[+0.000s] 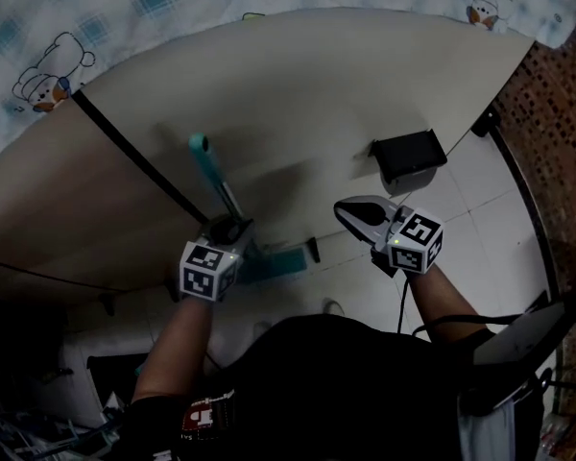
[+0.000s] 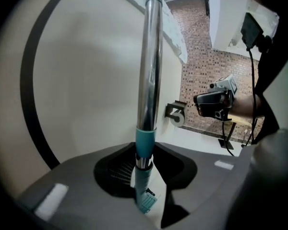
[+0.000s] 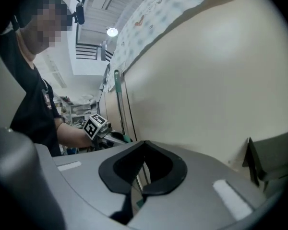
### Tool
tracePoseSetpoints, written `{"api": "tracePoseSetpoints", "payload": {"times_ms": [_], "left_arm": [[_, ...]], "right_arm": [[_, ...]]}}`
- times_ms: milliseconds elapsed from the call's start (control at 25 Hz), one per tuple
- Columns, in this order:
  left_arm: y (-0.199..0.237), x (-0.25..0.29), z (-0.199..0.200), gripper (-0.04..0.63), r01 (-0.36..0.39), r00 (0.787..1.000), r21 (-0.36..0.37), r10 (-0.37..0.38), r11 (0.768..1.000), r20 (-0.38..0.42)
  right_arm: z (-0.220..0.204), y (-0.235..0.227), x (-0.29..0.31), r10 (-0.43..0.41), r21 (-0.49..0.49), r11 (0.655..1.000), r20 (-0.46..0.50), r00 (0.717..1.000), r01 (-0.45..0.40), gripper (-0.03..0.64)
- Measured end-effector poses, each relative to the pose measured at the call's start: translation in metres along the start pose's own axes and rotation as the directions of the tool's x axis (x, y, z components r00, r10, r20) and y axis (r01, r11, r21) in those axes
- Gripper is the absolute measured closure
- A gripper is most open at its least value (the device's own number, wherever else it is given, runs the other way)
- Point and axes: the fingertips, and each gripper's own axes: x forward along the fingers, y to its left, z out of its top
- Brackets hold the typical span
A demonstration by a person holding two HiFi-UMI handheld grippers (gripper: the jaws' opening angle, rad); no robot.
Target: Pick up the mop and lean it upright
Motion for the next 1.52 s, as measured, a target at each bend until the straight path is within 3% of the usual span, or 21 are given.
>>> {"api": "tracePoseSetpoints", "payload": {"times_ms": [320,760,1080,1520], "left_arm": [[0.002,-0.043,0.093,0.485,0.025,0.998,0.077,-0.030,0.997,0.061],[-0.014,-0.099,0.213,0.483,0.125,0.976,0.092,-0.139,0.988,0.168],[-0.017,-0.130,0.268,0.483,0.165,0.972,0.112,-0.180,0.980,0.152],[-0.013,-0.144,0.308,0.483,0.166,0.970,0.133,-0.186,0.977,0.157]], "right_arm": [[0.060,0.006,-0.006,-0.006,-0.079,0.997,0.068,0.998,0.012,0.603],[0.099,0.016,-0.017,0.014,-0.143,0.990,0.109,0.994,0.002,0.603],[0.116,0.016,-0.015,0.025,-0.178,0.984,0.133,0.991,-0.001,0.603],[0.144,0.022,-0.010,0.040,-0.227,0.974,0.148,0.988,-0.005,0.603]]}}
